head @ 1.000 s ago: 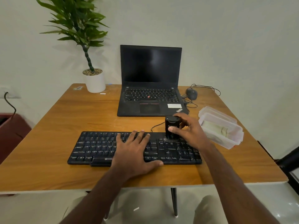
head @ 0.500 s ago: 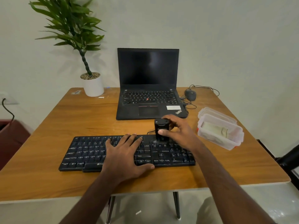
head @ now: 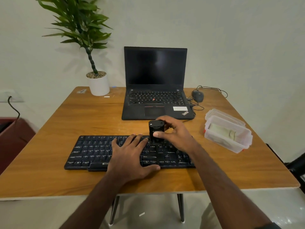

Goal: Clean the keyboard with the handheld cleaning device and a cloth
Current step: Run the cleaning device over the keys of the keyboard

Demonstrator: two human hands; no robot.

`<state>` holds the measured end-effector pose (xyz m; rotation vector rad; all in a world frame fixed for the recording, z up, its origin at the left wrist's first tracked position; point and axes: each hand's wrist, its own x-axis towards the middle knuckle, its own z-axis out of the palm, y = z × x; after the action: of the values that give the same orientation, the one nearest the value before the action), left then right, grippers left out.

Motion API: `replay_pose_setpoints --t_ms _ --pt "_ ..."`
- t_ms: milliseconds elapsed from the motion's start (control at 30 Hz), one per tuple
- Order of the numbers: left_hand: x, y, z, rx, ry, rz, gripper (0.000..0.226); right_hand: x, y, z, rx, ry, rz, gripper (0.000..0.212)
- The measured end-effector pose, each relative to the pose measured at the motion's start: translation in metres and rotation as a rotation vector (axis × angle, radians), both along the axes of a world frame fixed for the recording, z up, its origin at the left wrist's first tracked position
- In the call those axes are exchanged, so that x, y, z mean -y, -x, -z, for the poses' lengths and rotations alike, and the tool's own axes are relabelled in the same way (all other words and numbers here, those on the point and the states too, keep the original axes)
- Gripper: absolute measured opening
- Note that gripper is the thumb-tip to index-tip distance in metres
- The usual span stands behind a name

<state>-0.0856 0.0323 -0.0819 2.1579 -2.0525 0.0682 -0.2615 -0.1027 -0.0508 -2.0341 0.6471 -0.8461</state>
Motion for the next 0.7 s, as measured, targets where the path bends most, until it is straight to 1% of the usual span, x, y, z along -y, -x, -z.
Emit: replay_pose_setpoints --t_ms 133,267,467,633,700 --pt "0.001 -0.001 0.000 0.000 -0.061 -0.002 0.116 0.016 0.033 -0.002 -0.035 -0.016 0.009 0.034" --pt "0.002 -0.001 -0.001 0.010 -0.078 0.002 0.117 0.027 0.055 -0.003 -0.014 -0.039 0.032 0.032" --pt "0.001 0.001 -0.003 0.015 -0.097 -0.010 0.116 0.007 0.020 0.002 -0.017 -0.093 0.018 0.033" --pt "0.002 0.001 -0.003 0.005 -0.089 -0.006 0.115 0.001 0.005 0.001 0.097 -0.093 0.058 0.036" --pt "0.002 0.001 -0.002 0.002 -0.093 -0.005 0.116 0.003 0.012 0.003 0.100 -0.092 0.053 0.035"
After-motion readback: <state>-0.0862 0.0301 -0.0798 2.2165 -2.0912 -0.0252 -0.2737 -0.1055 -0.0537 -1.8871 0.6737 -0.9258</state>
